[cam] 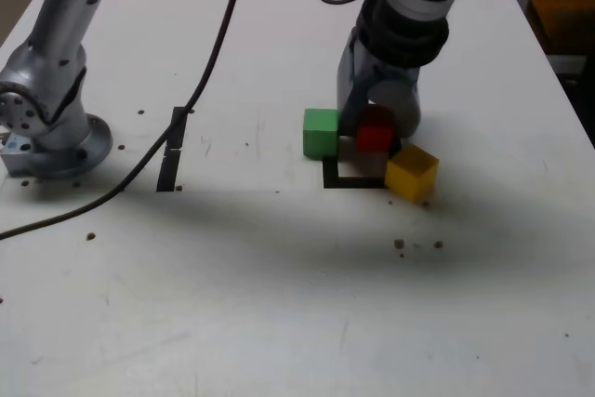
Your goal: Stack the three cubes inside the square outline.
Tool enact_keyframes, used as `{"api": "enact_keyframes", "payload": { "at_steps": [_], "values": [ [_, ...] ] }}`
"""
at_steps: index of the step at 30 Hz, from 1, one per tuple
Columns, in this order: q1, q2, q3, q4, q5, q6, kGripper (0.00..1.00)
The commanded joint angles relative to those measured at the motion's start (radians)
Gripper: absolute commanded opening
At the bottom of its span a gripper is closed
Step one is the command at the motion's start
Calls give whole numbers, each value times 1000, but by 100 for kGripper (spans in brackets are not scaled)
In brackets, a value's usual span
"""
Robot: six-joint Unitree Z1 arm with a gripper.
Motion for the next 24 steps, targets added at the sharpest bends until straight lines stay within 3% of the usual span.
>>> {"api": "enact_keyframes", "payload": {
  "at_steps": [1, 12, 19, 24],
  "values": [
    [1, -32, 30, 6, -6, -1, 18],
    [7, -109, 184, -10, -41, -1, 18],
    [-7, -121, 149, -59, -2, 0, 18],
    [-8, -108, 146, -60, 0, 1, 18]
  ]
}}
